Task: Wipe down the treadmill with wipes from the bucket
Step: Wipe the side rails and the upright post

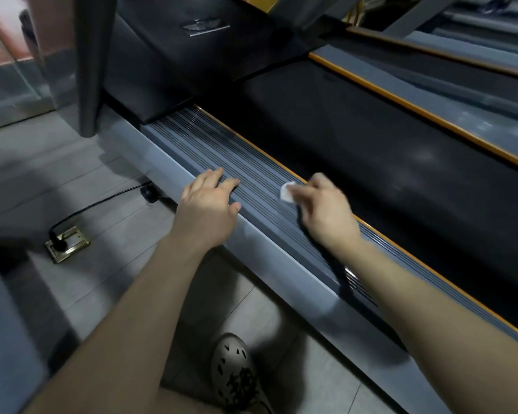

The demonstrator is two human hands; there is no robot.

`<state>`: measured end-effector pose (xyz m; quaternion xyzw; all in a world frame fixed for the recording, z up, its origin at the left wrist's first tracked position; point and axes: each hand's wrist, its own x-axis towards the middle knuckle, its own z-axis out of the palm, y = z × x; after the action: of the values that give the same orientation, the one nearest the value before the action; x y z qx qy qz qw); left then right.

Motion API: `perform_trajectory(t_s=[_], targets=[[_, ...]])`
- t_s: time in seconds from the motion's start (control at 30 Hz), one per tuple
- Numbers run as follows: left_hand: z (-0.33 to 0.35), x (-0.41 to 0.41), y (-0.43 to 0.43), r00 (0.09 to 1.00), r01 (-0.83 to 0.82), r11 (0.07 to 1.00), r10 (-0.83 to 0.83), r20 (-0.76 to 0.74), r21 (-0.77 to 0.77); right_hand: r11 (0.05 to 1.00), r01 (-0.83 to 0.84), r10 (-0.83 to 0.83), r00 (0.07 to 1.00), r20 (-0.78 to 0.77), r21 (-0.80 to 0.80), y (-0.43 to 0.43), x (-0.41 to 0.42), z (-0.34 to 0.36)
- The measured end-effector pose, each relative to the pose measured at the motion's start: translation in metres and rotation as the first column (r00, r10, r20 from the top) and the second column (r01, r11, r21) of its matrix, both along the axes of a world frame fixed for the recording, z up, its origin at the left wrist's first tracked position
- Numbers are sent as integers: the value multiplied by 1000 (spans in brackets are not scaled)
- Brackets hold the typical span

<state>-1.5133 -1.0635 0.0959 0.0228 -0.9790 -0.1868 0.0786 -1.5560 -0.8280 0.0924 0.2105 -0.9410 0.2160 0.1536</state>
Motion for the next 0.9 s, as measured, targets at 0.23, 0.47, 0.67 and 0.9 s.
perform_trajectory(t_s=[0.23, 0.47, 0.67, 0.9], targets=[[-13, -3, -17, 984, -85, 994, 94, -149, 66, 940, -334, 334, 942, 1, 69, -50, 27, -1], [-16, -1, -23, 990, -56, 989, 73, -124, 136, 998, -13, 14, 1000, 14, -60, -52, -17, 4], [-10, -6, -16, 989, -113, 984, 124, -77, 137, 989, 111, -109, 994, 32, -96, -33, -37, 6], [4, -14, 2, 981, -184, 982, 180, 69, 54, 985, -163, 164, 986, 14, -62, -19, 60, -12]])
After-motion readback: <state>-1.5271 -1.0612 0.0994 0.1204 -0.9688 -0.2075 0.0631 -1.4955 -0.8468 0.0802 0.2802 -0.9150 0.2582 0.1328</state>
